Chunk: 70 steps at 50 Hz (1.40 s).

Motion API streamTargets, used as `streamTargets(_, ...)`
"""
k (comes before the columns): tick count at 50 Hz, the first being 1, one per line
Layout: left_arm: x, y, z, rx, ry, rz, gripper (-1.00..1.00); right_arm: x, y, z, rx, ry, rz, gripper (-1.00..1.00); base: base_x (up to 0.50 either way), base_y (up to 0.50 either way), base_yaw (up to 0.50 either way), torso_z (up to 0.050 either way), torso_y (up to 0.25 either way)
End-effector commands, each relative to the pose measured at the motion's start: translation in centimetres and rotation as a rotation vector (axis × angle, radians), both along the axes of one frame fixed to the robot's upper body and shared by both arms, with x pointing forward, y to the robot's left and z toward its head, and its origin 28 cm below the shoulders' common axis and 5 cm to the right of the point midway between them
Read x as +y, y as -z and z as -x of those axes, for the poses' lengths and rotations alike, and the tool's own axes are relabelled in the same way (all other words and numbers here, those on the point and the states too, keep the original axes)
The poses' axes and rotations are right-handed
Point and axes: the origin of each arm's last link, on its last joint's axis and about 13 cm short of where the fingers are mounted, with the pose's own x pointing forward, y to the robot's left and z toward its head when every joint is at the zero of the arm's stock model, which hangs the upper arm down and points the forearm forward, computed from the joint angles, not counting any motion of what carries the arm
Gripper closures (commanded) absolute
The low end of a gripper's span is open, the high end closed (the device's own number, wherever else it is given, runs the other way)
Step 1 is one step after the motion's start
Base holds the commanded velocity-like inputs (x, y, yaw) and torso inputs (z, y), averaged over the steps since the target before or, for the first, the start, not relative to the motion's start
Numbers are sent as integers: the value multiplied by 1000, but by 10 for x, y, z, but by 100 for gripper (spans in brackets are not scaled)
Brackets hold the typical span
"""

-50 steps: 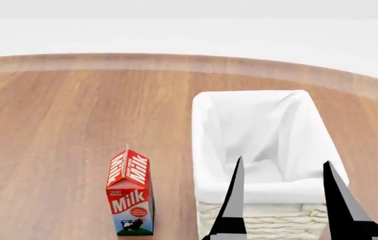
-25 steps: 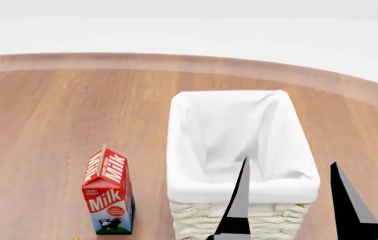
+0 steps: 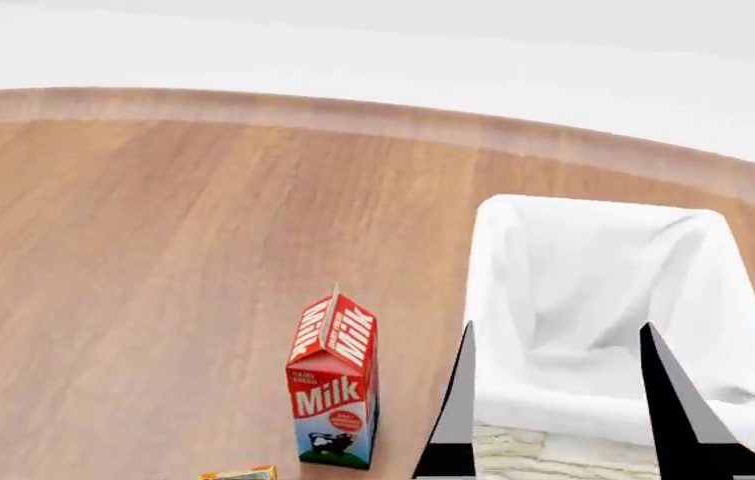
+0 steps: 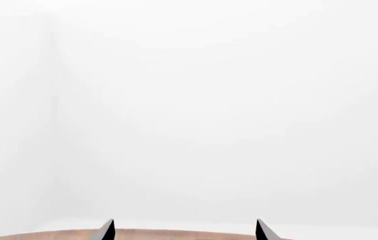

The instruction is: Pick up the orange juice, and put it in the basket.

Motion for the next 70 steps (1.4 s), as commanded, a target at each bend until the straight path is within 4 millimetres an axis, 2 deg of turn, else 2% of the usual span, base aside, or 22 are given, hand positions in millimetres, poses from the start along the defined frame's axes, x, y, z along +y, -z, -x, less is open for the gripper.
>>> streamTargets(1,2,1,-3,5,7,1,-100,-2,0,-5,-17,2,2,-100,0,0,500,0,0)
streamTargets(3,2,1,-2,3,9,1,-100,-3,0,-5,-18,-26,-53,-100,0,0,250,0,0)
streamTargets(42,1,3,-4,34,24,-19,-100,-3,-1,-5,-1,-21,-49,-100,0,0,0,44,-20)
streamTargets(70,1,1,-1,22,38,-31,-100,-2,-2,-5,-2,-37,-40,-100,0,0,0,36,-210)
